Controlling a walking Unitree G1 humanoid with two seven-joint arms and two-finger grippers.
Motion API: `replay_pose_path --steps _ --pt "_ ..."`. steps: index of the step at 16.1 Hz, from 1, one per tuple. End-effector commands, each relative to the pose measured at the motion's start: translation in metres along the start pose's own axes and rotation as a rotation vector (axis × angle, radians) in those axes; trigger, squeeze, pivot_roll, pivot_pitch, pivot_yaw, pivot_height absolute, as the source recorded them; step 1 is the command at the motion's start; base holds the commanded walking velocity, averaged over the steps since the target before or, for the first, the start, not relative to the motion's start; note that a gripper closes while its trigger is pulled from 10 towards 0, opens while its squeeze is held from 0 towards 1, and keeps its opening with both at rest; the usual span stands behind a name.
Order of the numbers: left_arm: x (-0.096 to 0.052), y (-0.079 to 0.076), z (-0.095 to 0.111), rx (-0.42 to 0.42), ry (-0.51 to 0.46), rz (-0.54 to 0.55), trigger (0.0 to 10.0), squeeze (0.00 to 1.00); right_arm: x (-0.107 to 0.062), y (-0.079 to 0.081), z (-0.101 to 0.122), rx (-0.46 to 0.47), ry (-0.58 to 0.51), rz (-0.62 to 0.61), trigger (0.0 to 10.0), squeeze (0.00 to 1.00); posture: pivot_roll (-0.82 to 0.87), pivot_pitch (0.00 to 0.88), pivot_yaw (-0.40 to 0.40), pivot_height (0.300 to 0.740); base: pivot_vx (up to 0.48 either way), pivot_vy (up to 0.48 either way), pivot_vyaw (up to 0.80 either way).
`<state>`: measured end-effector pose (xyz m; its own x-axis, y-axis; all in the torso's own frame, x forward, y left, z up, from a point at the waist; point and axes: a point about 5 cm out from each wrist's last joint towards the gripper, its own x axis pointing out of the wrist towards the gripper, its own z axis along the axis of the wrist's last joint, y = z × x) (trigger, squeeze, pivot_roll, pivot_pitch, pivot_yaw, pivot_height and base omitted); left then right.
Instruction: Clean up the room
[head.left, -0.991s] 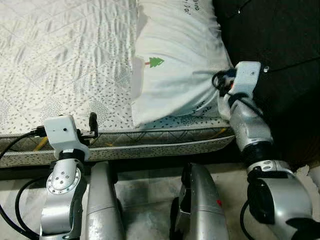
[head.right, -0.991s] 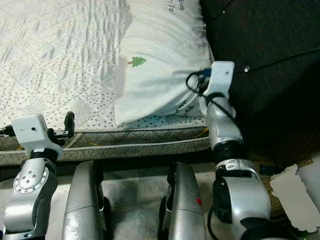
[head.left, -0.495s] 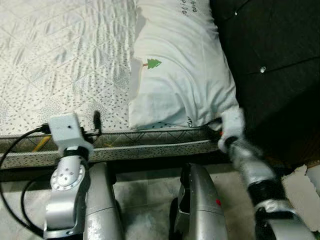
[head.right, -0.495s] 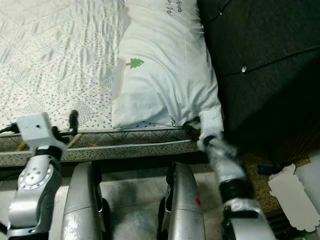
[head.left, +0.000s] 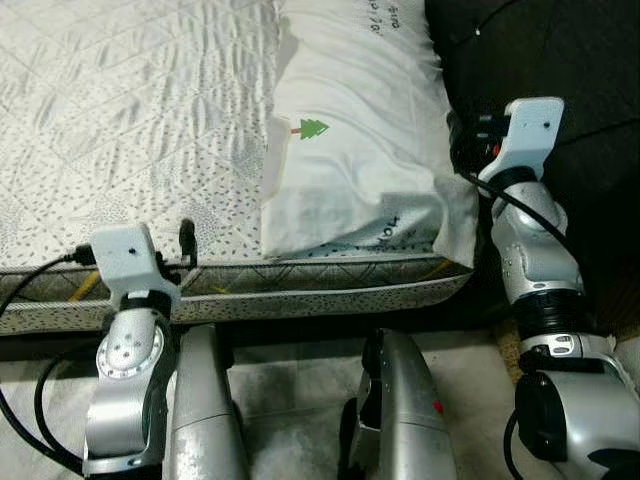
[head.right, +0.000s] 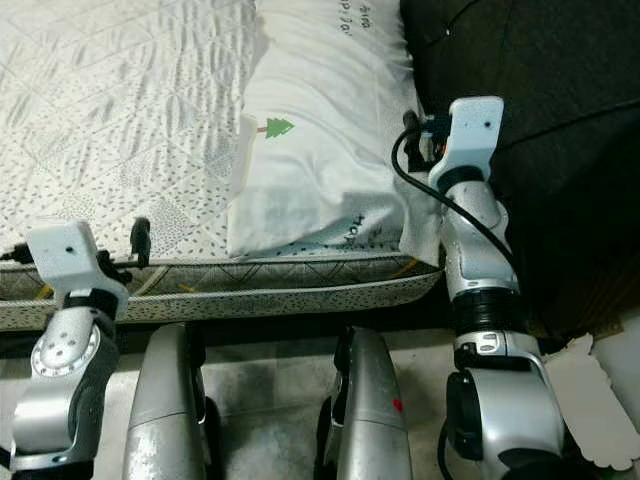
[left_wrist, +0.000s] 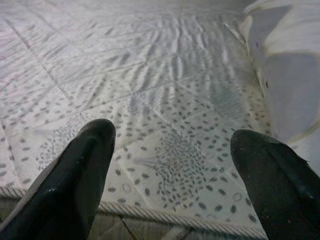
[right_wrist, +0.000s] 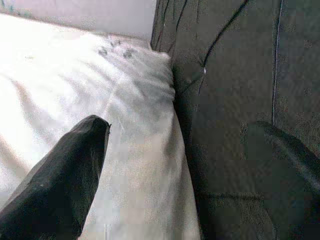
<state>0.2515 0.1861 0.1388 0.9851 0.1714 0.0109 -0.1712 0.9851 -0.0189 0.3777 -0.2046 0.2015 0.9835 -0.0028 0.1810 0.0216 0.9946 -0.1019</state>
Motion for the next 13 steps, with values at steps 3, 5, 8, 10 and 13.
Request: replay_pose_path --steps 3,5,8,10,13 --pt "-0.001 0.001 0.0 0.009 0.005 0.002 10.0 0.0 0.005 0.002 -0.017 0.023 0.094 -0.023 10.0 1.0 0.13 0.131 -0.076 0.537 0.0 0.0 0.0" --pt "0.002 -0.004 0.0 0.006 0.003 -0.014 10.0 0.0 0.012 0.019 -0.017 0.05 0.078 -0.039 10.0 1.0 0.13 0.135 -0.073 0.537 0.0 0.0 0.0" --pt "0.006 -0.013 0.014 -0.024 -0.043 -0.033 10.0 0.0 0.018 0.057 -0.026 0.102 0.155 -0.035 10.0 1.0 0.17 0.158 -0.083 0.537 0.0 0.0 0.0" --pt "-0.003 -0.014 0.014 -0.029 -0.044 -0.054 10.0 0.0 0.012 0.071 -0.043 0.136 0.268 -0.046 10.0 1.0 0.18 0.176 -0.091 0.537 0.0 0.0 0.0" --pt "-0.017 -0.011 0.007 -0.018 -0.006 -0.046 10.0 0.0 -0.005 0.075 -0.077 0.082 0.463 -0.089 10.0 0.0 0.2 0.216 -0.095 0.537 0.0 0.0 0.0"
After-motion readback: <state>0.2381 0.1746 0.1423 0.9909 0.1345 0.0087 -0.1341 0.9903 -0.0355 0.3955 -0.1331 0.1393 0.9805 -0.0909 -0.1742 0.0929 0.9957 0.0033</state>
